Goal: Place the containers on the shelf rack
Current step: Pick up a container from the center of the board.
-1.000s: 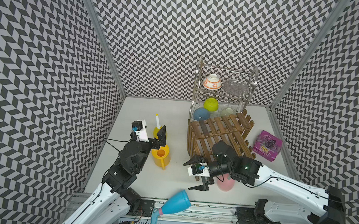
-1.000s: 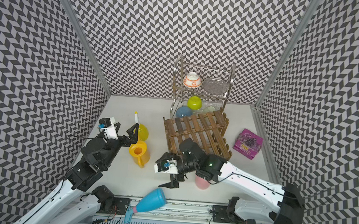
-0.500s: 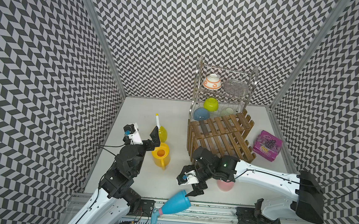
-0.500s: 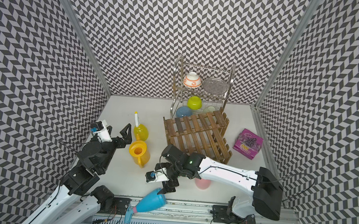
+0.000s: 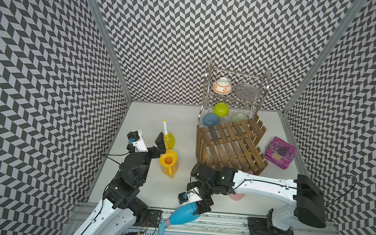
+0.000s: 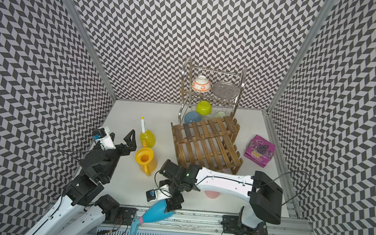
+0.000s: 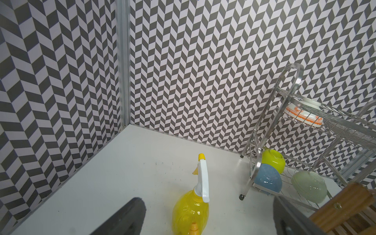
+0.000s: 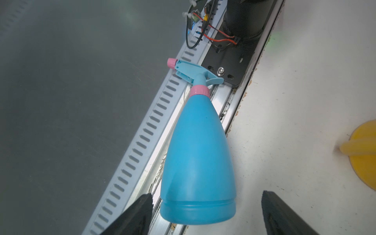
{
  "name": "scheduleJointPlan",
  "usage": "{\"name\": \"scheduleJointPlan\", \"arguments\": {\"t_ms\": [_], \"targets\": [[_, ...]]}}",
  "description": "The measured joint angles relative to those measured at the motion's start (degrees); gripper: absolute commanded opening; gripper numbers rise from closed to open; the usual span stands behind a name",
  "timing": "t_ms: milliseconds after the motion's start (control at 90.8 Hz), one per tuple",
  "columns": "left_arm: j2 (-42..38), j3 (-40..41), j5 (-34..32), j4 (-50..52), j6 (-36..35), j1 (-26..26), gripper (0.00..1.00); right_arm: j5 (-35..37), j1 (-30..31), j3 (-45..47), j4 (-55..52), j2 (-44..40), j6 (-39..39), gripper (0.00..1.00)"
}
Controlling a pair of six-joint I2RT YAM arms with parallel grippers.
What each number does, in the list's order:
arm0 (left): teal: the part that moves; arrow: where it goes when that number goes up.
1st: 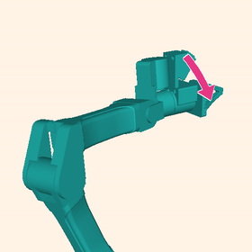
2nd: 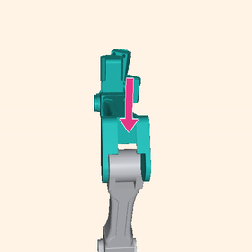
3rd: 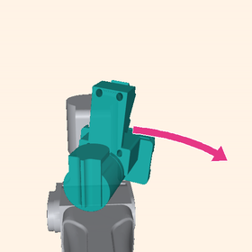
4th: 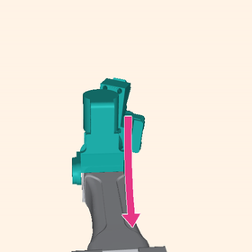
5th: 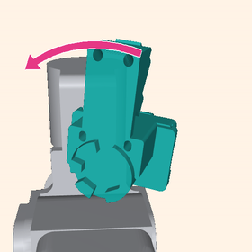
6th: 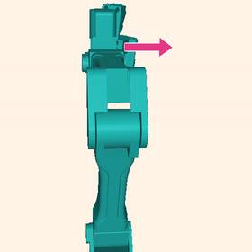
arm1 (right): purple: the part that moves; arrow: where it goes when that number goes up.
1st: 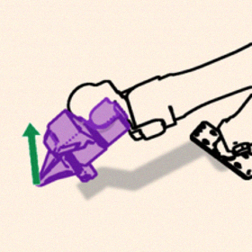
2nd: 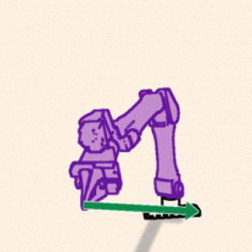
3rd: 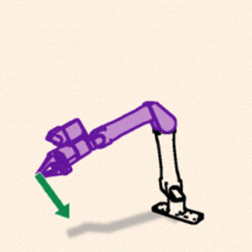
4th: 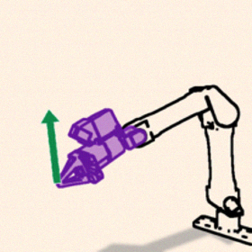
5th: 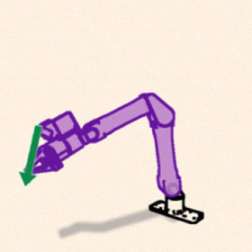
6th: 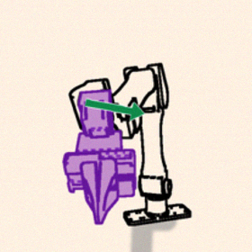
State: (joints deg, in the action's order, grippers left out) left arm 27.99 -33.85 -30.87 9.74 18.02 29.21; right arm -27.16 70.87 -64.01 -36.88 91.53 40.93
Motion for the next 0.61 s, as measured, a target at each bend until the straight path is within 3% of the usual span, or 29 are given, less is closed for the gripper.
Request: {"name": "scheduleJointPlan", "arguments": {"t_ms": [606], "targets": [[-5.14, 0.31, -1.18, 2.05, -0.07, -0.37, 1.00, 8.39, 0.63, -6.12, -3.63, 9.73, -2.78, 0.76]]}}
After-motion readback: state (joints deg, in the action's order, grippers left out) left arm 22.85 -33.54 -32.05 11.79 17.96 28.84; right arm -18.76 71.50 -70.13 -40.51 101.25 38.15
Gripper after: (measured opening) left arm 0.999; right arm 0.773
